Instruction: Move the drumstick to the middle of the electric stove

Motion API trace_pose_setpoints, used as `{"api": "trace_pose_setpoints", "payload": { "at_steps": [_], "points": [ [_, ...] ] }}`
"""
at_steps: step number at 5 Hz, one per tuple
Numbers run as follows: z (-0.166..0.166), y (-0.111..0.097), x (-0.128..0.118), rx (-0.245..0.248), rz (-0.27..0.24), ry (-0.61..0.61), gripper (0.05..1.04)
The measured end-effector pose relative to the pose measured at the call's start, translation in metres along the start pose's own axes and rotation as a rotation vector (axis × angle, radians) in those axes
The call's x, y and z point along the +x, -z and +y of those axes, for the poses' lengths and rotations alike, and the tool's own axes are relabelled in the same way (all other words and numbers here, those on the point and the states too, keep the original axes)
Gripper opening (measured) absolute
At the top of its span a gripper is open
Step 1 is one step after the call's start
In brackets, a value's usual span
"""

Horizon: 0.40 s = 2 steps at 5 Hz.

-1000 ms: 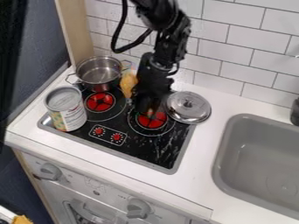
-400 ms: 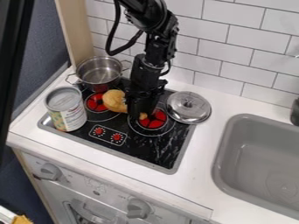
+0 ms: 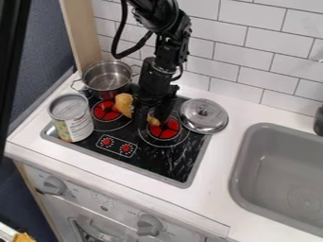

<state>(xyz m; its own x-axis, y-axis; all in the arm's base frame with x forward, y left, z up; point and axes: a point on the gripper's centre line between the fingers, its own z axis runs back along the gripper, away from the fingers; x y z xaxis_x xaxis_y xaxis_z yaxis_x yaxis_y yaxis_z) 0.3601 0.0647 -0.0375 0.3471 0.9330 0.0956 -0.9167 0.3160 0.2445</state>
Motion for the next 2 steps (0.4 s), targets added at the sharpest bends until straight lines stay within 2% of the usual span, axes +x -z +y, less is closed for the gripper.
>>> {"api": "trace_pose_setpoints", "payload": {
  "at_steps": [1,2],
  "points": [
    [0.006,-0.019,-0.003,-0.025,-0.033,-0.015,0.995],
    [0.012,-0.058,-0.003,-0.113,-0.089,-0.042,0.997]
  ]
}}
